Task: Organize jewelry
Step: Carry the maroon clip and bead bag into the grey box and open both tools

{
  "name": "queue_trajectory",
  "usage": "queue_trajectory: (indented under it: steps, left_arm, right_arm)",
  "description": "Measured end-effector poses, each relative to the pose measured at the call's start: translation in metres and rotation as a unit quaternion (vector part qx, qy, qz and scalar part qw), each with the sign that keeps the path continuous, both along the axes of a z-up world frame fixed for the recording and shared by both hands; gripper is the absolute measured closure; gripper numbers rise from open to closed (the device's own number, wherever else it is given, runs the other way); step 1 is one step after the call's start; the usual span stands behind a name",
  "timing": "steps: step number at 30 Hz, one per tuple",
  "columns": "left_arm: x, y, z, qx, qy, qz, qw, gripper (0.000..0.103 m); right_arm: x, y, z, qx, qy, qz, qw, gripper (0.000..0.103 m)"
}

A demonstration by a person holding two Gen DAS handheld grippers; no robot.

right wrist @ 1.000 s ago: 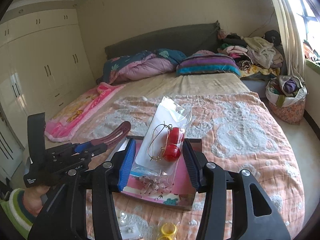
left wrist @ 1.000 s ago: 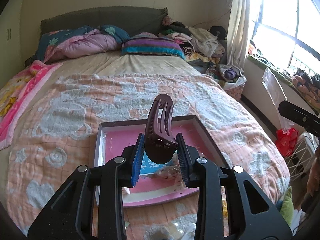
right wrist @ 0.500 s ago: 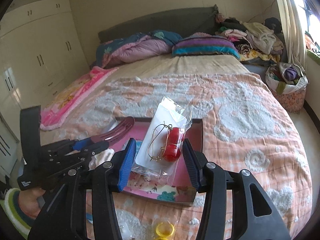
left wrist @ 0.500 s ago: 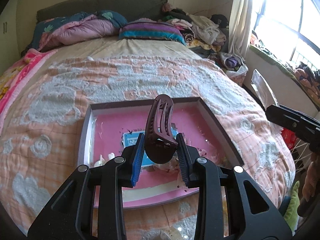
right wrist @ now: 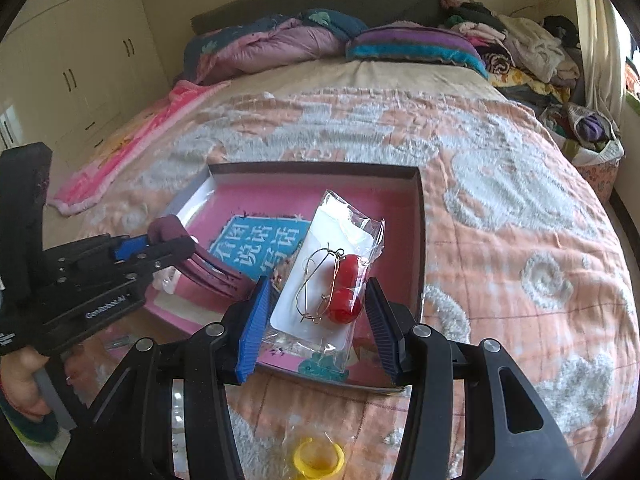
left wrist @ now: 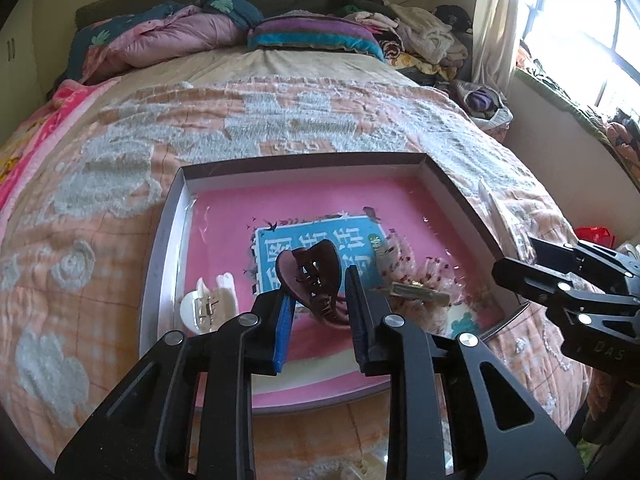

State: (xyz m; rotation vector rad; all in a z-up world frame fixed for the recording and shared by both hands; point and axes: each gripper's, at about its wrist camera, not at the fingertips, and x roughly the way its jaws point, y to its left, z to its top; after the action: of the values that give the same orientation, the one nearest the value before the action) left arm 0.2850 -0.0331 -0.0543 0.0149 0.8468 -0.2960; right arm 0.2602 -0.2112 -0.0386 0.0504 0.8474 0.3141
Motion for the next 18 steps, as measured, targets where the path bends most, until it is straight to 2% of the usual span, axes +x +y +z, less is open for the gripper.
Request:
queue_trajectory:
  steps: [5,9,15,18]
  left_arm:
    - [-0.003,0.005,0.001,-0.001,0.003,0.005,1.0,0.086]
    - [-0.004,0.005,0.003,-0.001,0.003,0.005,1.0,0.086]
    - [-0.009,0.004,0.009,0.003,-0.001,0.004,1.0,0.086]
    - [-0.013,0.002,0.015,0.004,-0.005,0.004,1.0,0.085]
  right_arm:
    - [0.004,0.0,-0.008,0.0,0.012,-0.007,1.0,0.055]
    - [0.0,-0.006,-0.003,0.014,0.008,-0.022,1.0,0.036]
    - [-0.024,-0.022,0.022,0.03,-0.027,-0.042,0.998,0.021]
    - [-0.037,-0.031,0.03,0.04,-0.034,-0.047,0.998,0.019]
